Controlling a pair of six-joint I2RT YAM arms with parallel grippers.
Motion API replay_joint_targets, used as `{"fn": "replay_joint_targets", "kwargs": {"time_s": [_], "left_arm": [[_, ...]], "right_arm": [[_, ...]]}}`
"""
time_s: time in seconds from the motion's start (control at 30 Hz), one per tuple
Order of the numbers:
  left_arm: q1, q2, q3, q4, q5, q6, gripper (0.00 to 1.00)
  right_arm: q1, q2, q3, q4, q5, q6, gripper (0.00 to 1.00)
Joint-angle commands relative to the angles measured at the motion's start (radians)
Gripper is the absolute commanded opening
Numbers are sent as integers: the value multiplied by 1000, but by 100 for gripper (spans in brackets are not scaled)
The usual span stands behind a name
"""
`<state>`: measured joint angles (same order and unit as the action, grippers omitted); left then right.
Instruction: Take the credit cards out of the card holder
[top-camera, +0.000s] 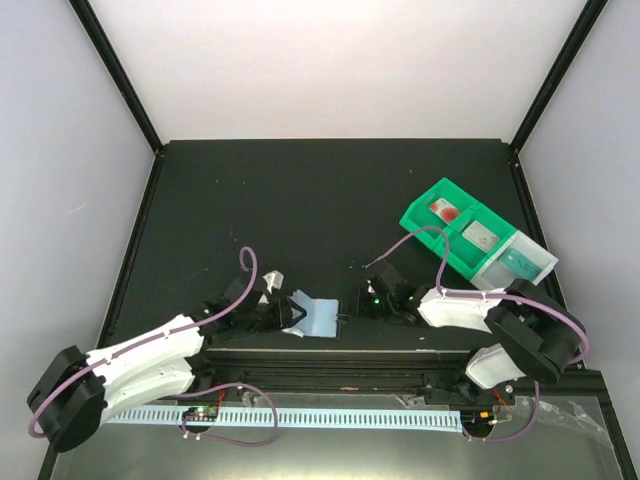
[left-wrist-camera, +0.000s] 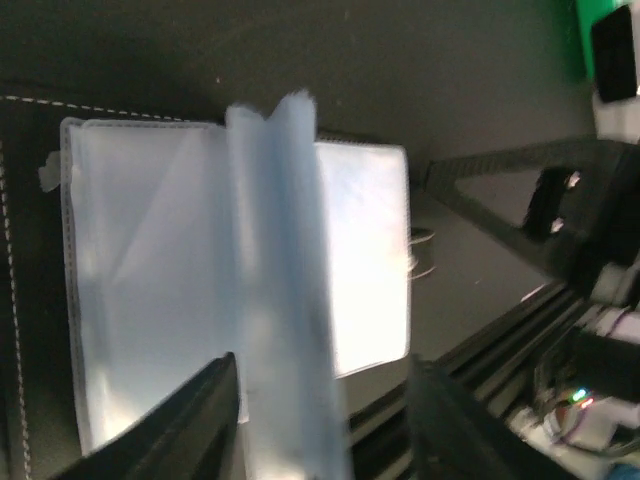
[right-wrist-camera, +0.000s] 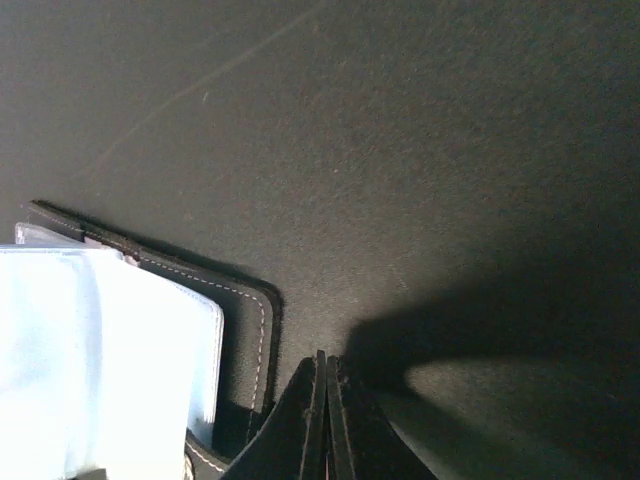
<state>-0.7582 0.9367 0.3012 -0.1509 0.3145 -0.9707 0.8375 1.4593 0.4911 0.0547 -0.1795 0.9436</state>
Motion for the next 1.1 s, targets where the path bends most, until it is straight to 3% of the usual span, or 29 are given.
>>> {"fn": "replay_joint_targets", "kwargs": {"time_s": [0.0, 0.27, 0.37, 0.57, 0.6, 0.83, 1.07], "left_arm": [[3, -87, 80, -158, -92, 61, 60], [5, -169, 248, -445, -251, 157, 97], [6, -197, 331, -551, -317, 192, 99], [7, -280, 516, -685, -401, 254, 99], [6, -297, 546, -704, -429, 249, 99], [7, -395, 752, -779, -510, 314, 99], [7, -473, 784, -735, -530, 365, 99]], "right_arm": [[5, -53, 55, -117, 99, -38, 1], [6, -249, 171, -377, 223, -138, 30], [6, -341, 222, -461, 270, -159, 46], [6, -532, 338, -607, 338, -201, 96], [5, -558, 357, -628, 348, -213, 100], [6, -683, 488, -754, 379, -273, 100], [5, -756, 556, -817, 394, -287, 100]]}}
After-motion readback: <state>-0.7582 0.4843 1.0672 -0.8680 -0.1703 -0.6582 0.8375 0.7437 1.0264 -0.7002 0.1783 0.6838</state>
